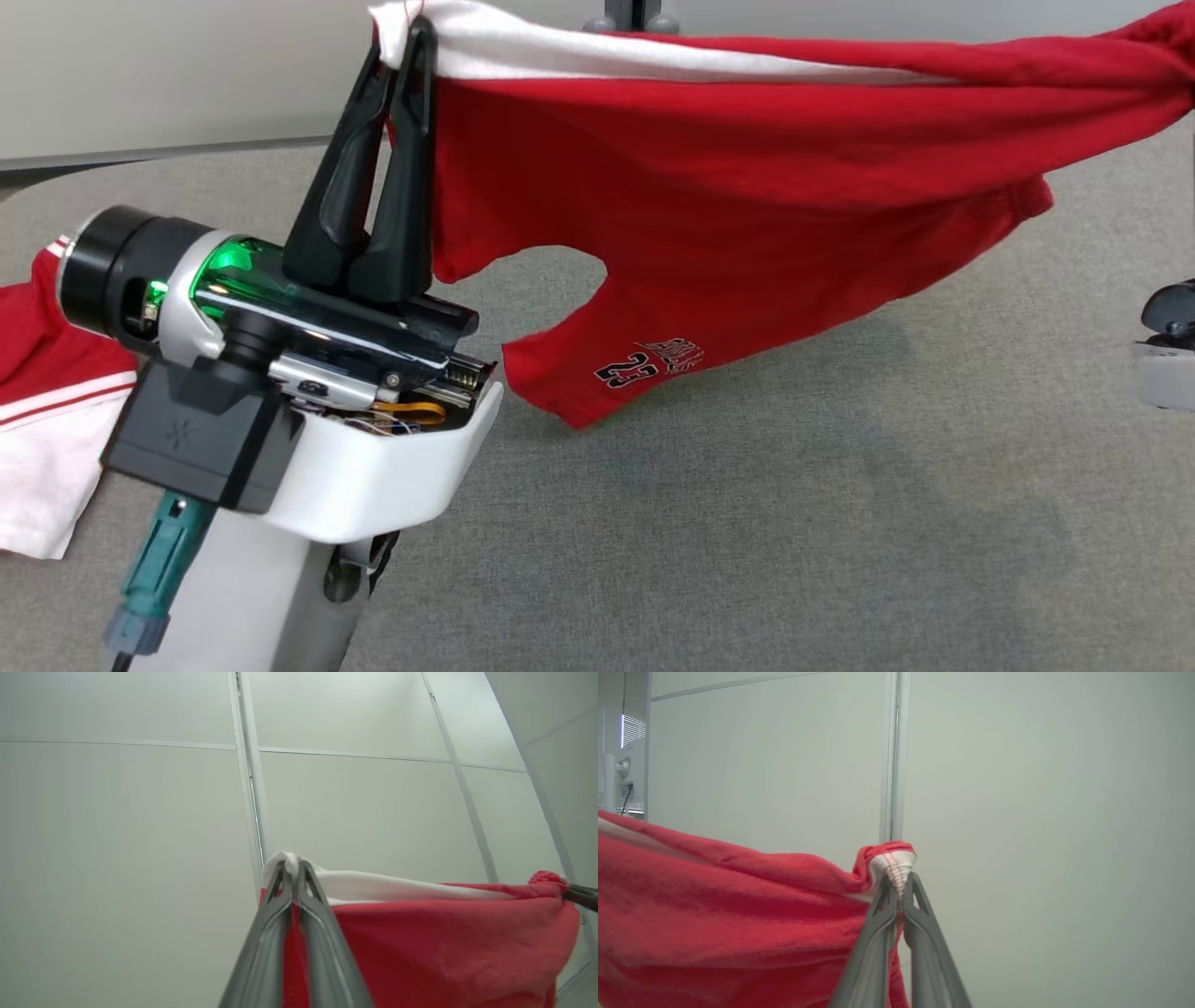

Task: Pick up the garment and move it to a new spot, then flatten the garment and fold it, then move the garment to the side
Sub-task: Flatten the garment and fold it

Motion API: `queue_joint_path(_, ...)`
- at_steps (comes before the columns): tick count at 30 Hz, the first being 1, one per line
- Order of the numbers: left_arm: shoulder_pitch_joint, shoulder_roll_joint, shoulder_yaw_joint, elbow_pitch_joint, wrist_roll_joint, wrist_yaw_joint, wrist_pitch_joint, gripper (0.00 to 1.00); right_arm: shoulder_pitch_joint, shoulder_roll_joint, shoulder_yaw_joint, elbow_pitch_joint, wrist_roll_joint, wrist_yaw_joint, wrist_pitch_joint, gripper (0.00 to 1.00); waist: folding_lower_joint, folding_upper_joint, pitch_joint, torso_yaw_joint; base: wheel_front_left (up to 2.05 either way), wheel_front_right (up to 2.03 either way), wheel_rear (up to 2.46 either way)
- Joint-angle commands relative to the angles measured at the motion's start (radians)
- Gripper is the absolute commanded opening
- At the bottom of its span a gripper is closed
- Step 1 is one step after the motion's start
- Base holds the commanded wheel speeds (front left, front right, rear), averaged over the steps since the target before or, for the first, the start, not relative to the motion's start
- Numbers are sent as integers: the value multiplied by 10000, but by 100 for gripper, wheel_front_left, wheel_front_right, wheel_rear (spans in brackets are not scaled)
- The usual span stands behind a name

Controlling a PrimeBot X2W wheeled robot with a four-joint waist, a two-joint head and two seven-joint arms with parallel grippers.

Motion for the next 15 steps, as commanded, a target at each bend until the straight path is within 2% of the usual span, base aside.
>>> queue_joint_path(1, -260, 77, -12, -352, 96, 25, 175, 0, 198, 142, -280, -426, -104, -1, 342, 0, 0, -1, -248, -44, 0, 0, 0)
queue_joint_path(8, -575, 84, -16, -824, 30, 50, 631, 0, 434, 562, -646, -1174, -148, -3, 1033, 0, 0, -1, -365, -67, 0, 0, 0)
queue_joint_path(15, -1133, -127, -10, -310, -409, -166, 671, 0, 33, 766, -581, -1264, 68, -1, 1296, 0, 0, -1, 187, -88, 0, 0, 0)
